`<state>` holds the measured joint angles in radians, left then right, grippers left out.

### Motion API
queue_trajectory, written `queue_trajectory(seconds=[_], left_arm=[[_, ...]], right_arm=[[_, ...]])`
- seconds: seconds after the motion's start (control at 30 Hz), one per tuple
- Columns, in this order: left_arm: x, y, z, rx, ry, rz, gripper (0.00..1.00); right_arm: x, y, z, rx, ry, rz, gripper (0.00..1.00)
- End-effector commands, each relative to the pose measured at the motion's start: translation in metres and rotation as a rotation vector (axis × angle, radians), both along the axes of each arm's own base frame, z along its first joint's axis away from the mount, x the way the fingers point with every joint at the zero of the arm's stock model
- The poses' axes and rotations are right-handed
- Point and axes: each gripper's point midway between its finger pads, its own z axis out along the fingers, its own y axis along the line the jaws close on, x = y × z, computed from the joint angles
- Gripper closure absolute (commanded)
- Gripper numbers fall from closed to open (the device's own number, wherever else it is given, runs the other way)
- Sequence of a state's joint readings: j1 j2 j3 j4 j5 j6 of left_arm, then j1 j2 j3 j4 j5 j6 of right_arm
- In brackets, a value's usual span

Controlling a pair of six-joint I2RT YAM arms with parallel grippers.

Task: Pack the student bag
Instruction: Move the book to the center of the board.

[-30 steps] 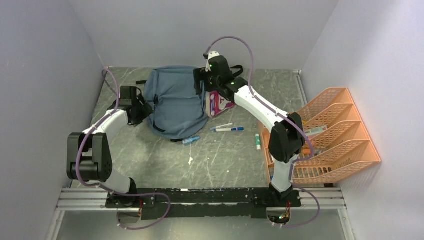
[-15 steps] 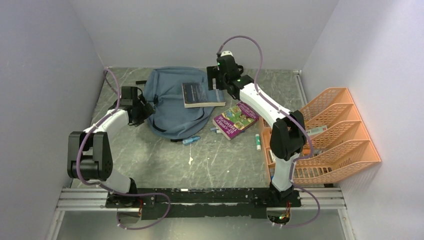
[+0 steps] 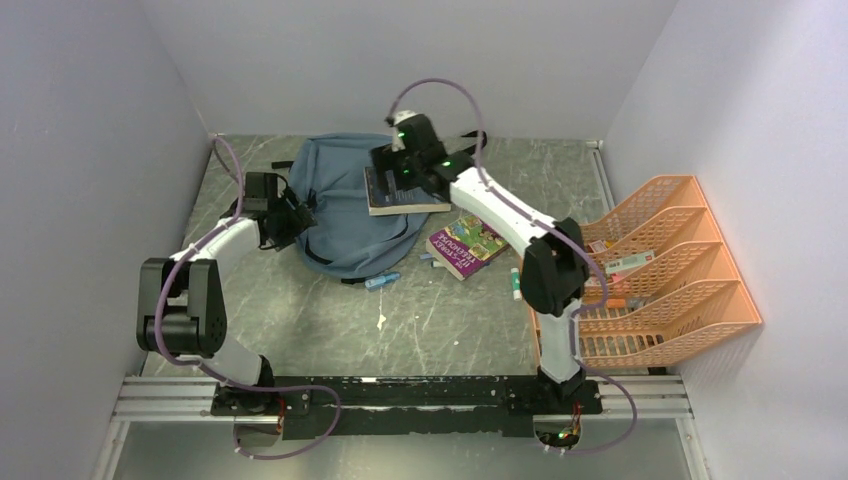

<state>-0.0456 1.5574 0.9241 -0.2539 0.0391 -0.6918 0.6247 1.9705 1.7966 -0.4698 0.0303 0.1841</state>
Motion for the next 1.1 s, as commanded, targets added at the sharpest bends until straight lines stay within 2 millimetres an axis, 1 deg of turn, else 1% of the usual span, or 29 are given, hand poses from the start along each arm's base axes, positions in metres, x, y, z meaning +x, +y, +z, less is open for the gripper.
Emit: queue_trajectory(seconds=[0.0,0.13,0.17,0.2,0.23,0.27,0.3,0.37,0.4,0.43,0.5,0.53,0.63,0.77,0.83,0.97,1.0,1.03,1.07], left_arm=[[0.007,-0.01,0.003,-0.022,-0.031,-0.042,0.28],[0.004,-0.013,-0.003,-0.035,-0.017,-0.04,0.29],[0.003,-0.013,-0.006,-0.037,-0.011,-0.038,0.29],[0.002,-0.014,-0.009,-0.041,-0.003,-0.035,0.29],[0.0,-0.015,-0.012,-0.045,0.006,-0.035,0.29],[-0.001,-0.015,-0.015,-0.047,0.017,-0.031,0.3],[-0.002,-0.016,-0.019,-0.05,0.025,-0.031,0.3],[-0.004,-0.017,-0.026,-0.052,0.044,-0.028,0.3],[-0.006,-0.017,-0.03,-0.052,0.057,-0.025,0.3],[-0.007,-0.017,-0.034,-0.051,0.066,-0.02,0.3],[-0.009,-0.017,-0.04,-0.049,0.086,-0.012,0.3],[-0.01,-0.017,-0.044,-0.045,0.097,-0.01,0.29],[-0.014,-0.014,-0.055,-0.024,0.141,0.006,0.29],[-0.019,-0.008,-0.064,0.008,0.187,0.03,0.28],[-0.02,-0.007,-0.064,0.012,0.189,0.033,0.28],[-0.018,-0.007,-0.06,0.014,0.182,0.028,0.28],[-0.018,-0.007,-0.059,0.015,0.181,0.027,0.28],[-0.018,-0.007,-0.059,0.015,0.182,0.026,0.28],[-0.018,-0.007,-0.06,0.016,0.183,0.026,0.28]], right_arm=[[-0.023,0.067,-0.015,-0.021,0.0,0.153,0.13],[-0.04,0.121,-0.021,0.085,0.03,0.288,0.26],[-0.041,0.132,-0.023,0.108,0.041,0.302,0.29],[-0.043,0.141,-0.029,0.118,0.058,0.313,0.32],[-0.044,0.151,-0.035,0.121,0.069,0.319,0.32],[-0.042,0.157,-0.041,0.118,0.078,0.312,0.32],[-0.04,0.161,-0.061,0.095,0.107,0.3,0.32],[-0.032,0.163,-0.08,0.045,0.119,0.251,0.33],[-0.025,0.16,-0.087,0.011,0.116,0.207,0.34],[-0.017,0.157,-0.09,-0.008,0.105,0.164,0.35],[-0.008,0.144,-0.106,-0.069,0.095,0.091,0.37],[-0.004,0.137,-0.111,-0.101,0.086,0.061,0.37],[0.008,0.111,-0.12,-0.198,0.047,-0.037,0.38],[0.024,0.074,-0.123,-0.296,0.021,-0.14,0.38],[0.036,0.051,-0.123,-0.325,0.021,-0.193,0.38],[0.051,0.01,-0.121,-0.338,0.034,-0.267,0.38],[0.055,0.0,-0.118,-0.334,0.032,-0.281,0.39],[0.058,-0.01,-0.12,-0.341,0.042,-0.296,0.38],[0.061,-0.021,-0.117,-0.338,0.044,-0.315,0.38]])
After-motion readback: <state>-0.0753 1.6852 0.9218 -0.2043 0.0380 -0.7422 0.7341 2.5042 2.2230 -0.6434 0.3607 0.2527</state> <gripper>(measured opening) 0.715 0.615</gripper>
